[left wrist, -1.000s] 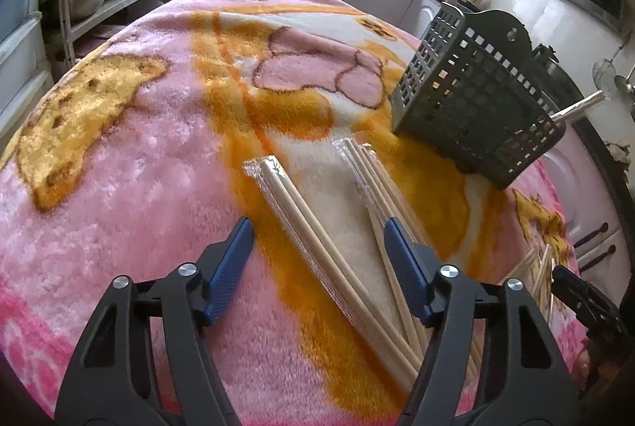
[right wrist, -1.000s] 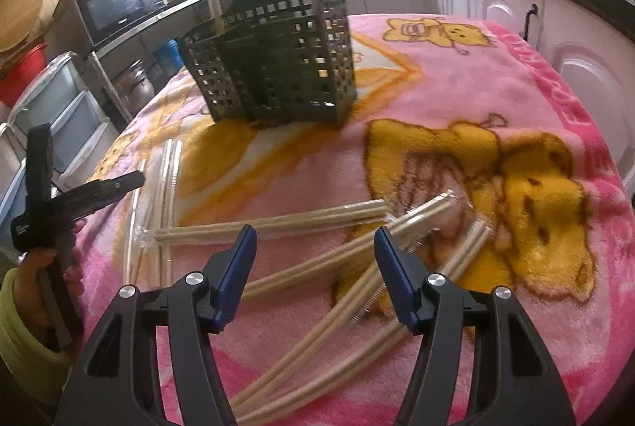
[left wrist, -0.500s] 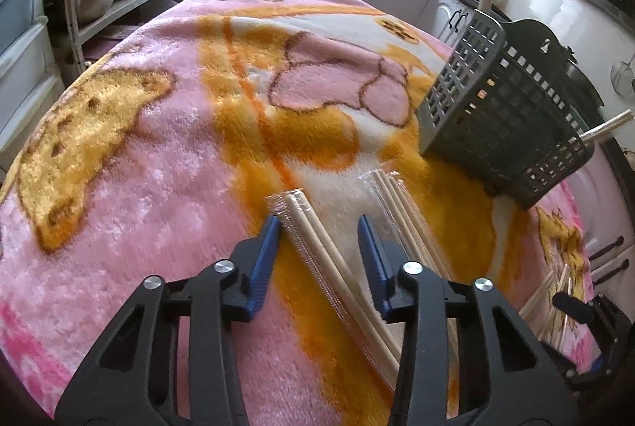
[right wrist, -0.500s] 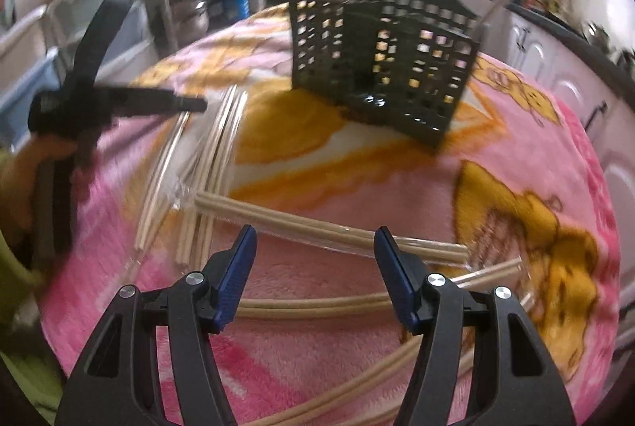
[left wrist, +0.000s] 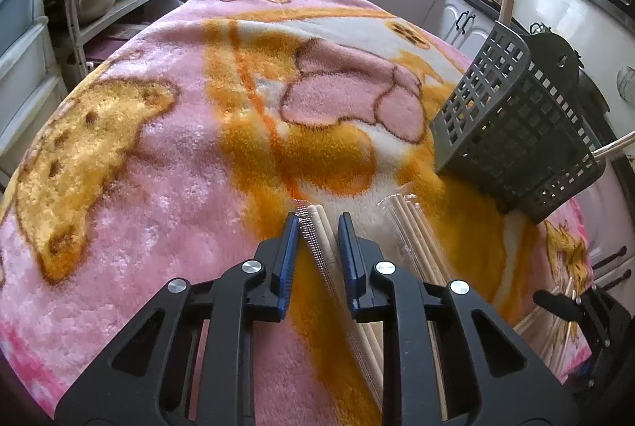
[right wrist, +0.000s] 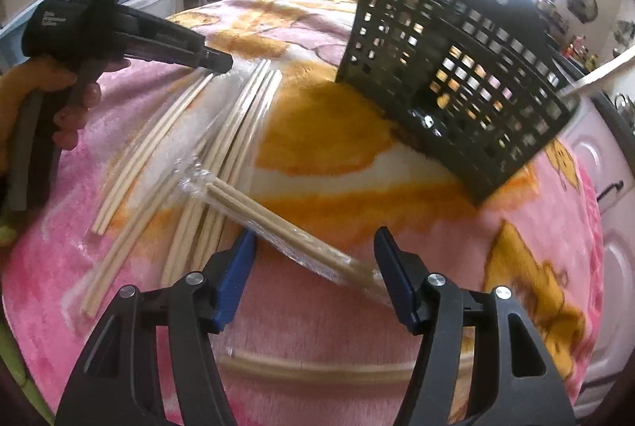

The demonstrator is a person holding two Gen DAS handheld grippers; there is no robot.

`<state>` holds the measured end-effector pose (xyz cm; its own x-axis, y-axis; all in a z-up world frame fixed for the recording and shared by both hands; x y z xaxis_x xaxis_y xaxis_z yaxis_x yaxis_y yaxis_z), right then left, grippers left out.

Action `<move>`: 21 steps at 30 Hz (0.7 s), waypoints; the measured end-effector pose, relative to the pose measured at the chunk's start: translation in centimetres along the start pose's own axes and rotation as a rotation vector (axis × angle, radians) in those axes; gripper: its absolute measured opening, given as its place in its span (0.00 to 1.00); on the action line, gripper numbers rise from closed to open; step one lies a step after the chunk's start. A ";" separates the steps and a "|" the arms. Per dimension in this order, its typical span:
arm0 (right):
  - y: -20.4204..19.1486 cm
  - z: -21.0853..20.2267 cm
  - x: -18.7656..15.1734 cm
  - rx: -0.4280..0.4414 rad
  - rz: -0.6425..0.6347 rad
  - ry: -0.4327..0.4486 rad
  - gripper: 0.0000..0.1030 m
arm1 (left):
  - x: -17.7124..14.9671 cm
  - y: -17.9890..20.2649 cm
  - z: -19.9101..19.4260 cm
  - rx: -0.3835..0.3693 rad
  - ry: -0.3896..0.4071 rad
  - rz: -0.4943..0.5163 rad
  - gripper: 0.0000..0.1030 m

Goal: Organize utensils
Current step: 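Grasp a chopstick from the bundle with the left tool while the right tool grasps another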

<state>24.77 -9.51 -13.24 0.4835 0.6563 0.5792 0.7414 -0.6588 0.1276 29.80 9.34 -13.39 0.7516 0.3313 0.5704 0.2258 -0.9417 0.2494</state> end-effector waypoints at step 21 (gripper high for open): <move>0.5 1.4 6.1 0.068 -0.016 0.067 0.01 | 1.5 -0.3 -0.2 -0.027 0.000 -0.004 0.01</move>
<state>28.77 -5.32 -10.75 0.4405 0.6392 0.6304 0.7798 -0.6204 0.0842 30.75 10.13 -12.46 0.7506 0.3354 0.5693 0.2122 -0.9383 0.2729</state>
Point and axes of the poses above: each gripper's, at about its wrist camera, not at the fingertips, and z roughly the way its jaws point, y to its right, x to its top, the point moved 9 cm from there along z, roughly the way its jaws point, and after that the axes turned 3 degrees about x, right-handed, at the moved point
